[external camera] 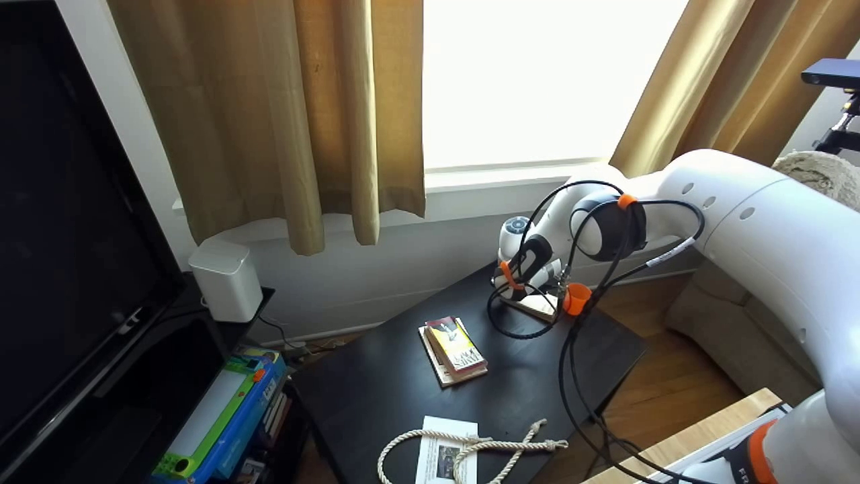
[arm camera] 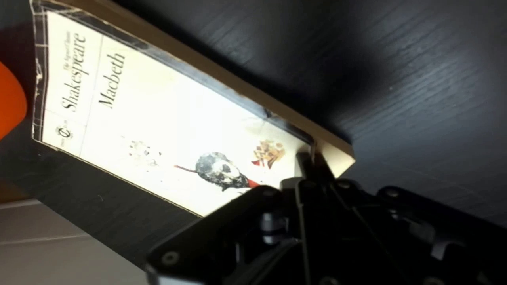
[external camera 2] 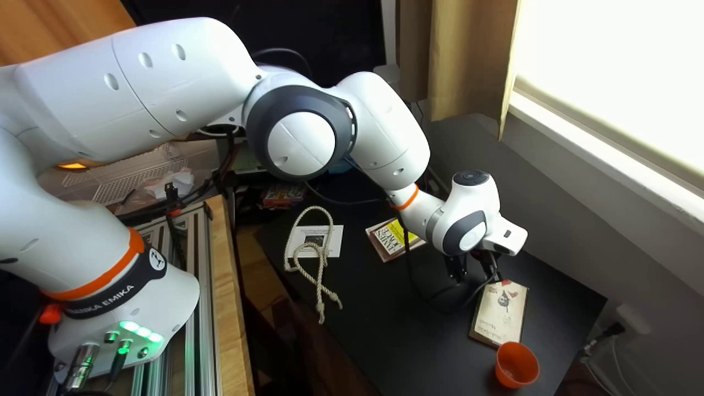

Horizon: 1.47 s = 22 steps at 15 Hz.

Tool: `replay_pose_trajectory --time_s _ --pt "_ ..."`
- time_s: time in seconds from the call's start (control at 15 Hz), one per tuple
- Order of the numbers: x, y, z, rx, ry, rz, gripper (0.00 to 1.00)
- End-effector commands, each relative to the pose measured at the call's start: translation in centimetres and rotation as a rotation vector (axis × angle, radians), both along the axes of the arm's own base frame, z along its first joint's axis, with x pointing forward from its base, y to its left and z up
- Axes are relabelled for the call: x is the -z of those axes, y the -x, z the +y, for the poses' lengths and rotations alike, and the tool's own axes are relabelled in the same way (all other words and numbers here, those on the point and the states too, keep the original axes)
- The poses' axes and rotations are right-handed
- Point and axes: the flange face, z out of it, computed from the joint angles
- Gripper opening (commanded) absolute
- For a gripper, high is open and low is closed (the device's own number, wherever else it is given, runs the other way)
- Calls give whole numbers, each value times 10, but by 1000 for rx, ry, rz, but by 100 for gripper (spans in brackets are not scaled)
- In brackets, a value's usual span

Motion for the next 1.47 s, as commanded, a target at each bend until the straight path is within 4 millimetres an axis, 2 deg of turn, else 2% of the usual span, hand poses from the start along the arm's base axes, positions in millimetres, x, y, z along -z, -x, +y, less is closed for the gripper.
replay_pose_trajectory --time_s 0.0,0.4,1.07,1.4 --pt "-6 -14 14 -8 -35 26 0" --pt "-47 -27 42 23 -13 132 0" --pt "-143 -42 72 79 -2 249 0" --pt "-171 -40 88 71 -34 309 0"
